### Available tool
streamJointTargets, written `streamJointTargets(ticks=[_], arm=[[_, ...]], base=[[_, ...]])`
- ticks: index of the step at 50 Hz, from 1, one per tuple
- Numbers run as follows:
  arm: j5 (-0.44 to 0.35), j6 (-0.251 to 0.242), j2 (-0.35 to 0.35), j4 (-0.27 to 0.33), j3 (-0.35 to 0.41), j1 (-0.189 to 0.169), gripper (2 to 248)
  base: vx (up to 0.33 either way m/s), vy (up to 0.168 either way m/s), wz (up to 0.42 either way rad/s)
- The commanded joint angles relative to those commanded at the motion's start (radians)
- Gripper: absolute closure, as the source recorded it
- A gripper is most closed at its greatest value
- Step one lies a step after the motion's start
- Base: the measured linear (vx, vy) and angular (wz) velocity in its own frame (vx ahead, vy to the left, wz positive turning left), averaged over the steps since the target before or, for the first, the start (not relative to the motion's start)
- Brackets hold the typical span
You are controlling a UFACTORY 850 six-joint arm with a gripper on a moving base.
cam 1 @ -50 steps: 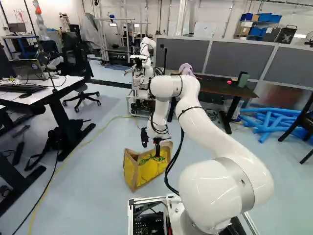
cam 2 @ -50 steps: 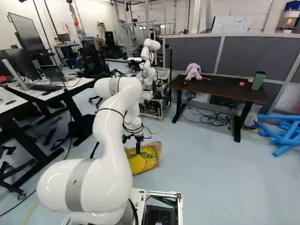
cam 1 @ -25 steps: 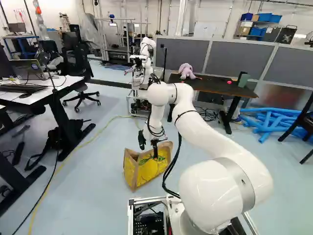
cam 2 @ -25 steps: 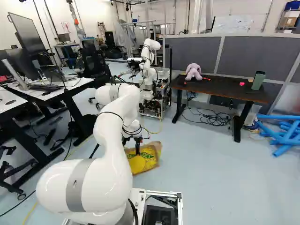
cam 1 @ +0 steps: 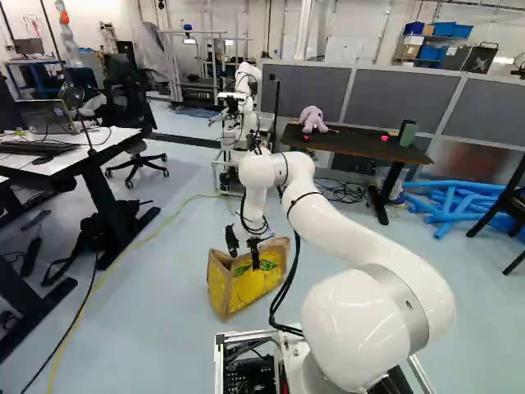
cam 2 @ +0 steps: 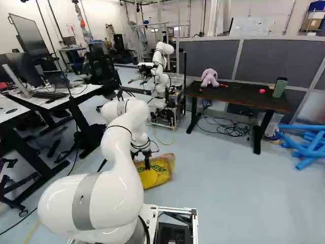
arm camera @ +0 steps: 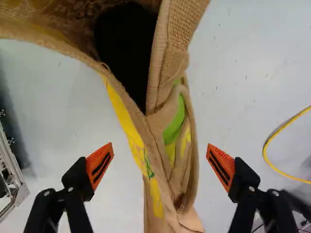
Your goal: Pick up the bag on the ground and place it on the table
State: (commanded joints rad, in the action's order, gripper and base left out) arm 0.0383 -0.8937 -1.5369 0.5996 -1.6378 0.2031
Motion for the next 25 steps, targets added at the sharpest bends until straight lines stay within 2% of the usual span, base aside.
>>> streamJointTargets(ticks=[13, 25], arm=[[0.000, 0.000, -0.048, 0.000, -0.047, 0.001, 3], [0.000, 0.000, -0.057, 0.000, -0.057, 0.001, 3]], base=[[0.000, 0.000, 0.000], [0.000, 0.000, 0.000]])
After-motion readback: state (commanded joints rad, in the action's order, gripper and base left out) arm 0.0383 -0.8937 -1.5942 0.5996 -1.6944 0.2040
